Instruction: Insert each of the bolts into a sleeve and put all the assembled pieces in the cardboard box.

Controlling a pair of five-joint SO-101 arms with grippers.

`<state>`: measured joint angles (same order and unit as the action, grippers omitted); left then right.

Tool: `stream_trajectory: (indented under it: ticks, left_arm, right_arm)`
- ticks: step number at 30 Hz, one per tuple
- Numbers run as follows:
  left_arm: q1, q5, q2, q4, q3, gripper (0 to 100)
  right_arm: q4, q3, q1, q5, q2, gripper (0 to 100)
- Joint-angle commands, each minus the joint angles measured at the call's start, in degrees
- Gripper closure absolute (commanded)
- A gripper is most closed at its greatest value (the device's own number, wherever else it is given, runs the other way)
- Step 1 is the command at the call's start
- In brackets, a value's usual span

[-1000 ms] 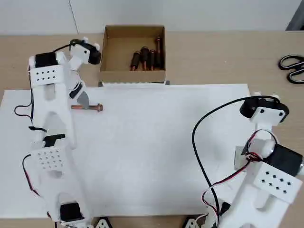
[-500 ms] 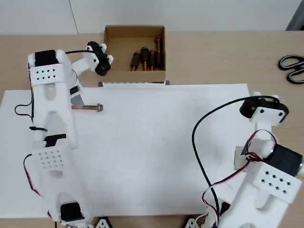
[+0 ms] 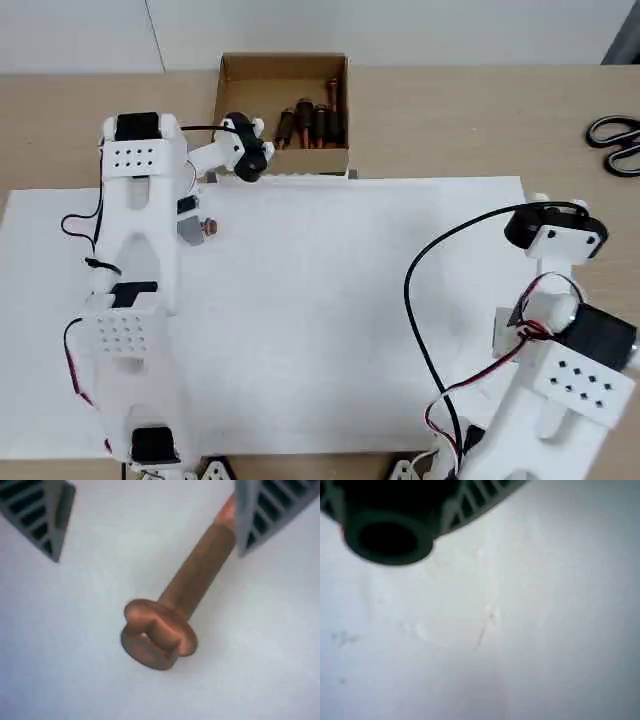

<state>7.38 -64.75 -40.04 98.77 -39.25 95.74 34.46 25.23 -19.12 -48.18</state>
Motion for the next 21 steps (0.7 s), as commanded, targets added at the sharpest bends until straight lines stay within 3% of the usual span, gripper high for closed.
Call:
stream_trajectory:
  ticks: [1, 21]
  left_arm:
    - [-0.35, -0.53, 0.7, 1.58, 0.04, 79]
    - [-0.26, -2.29, -5.36, -5.01, -0.4, 79]
  right_arm:
    - [-1.01, -0.18, 0.31, 0.44, -0.84, 99.5]
    - [-1.01, -0.18, 0.31, 0.44, -0.84, 99.5]
